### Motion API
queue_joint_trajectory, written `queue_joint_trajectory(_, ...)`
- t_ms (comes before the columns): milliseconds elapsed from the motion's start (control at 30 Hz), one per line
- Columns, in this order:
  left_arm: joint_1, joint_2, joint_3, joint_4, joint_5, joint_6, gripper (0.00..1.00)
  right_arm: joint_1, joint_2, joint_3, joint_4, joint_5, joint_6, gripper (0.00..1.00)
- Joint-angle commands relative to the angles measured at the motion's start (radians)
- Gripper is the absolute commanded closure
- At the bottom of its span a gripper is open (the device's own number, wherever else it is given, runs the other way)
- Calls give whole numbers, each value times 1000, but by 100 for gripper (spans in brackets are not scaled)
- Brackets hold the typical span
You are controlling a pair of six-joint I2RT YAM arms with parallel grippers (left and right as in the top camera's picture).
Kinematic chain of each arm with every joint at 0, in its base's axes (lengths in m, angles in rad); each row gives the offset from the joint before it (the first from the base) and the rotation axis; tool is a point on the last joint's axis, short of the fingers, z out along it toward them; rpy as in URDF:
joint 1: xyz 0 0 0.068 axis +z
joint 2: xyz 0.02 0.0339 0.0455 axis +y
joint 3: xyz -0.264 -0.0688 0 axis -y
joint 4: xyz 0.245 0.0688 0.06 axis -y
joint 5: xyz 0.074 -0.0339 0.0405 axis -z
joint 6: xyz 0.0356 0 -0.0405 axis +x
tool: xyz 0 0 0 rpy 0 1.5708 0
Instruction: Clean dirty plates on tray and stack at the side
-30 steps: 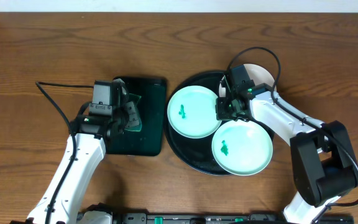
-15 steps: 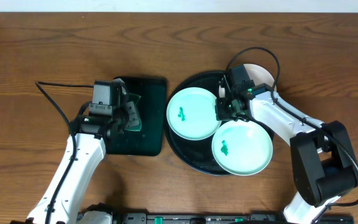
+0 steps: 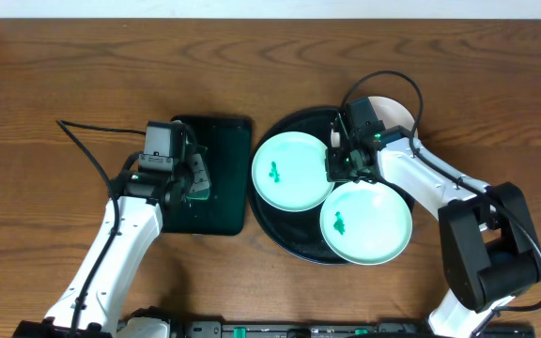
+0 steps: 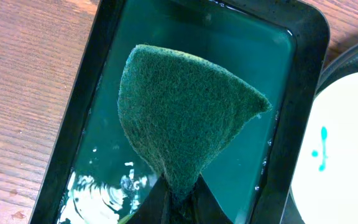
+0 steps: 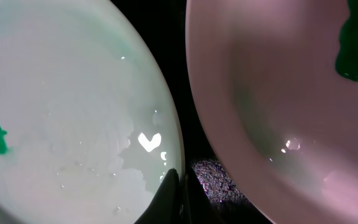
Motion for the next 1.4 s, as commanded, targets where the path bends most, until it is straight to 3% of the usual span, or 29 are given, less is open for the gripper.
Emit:
queue_joint_trajectory(0,-5,1,2,3,34,-11,93,13,7,-6,5,-16,-16,99)
queue_joint_trajectory(233,-5,50,83,-119,-16,2,93,13,7,-6,5,-16,-16,99)
queue_joint_trajectory(500,-5,249,372,-372,-53,49,93,13,7,-6,5,-16,-16,99)
queue_joint_trajectory(1033,-95,294,378,-320,-34,-49,93,13,7,-6,7,-16,-16,99)
queue_joint_trajectory(1367,-244,294,378,-151,41,-95,93,13,7,-6,5,-17,-16,99)
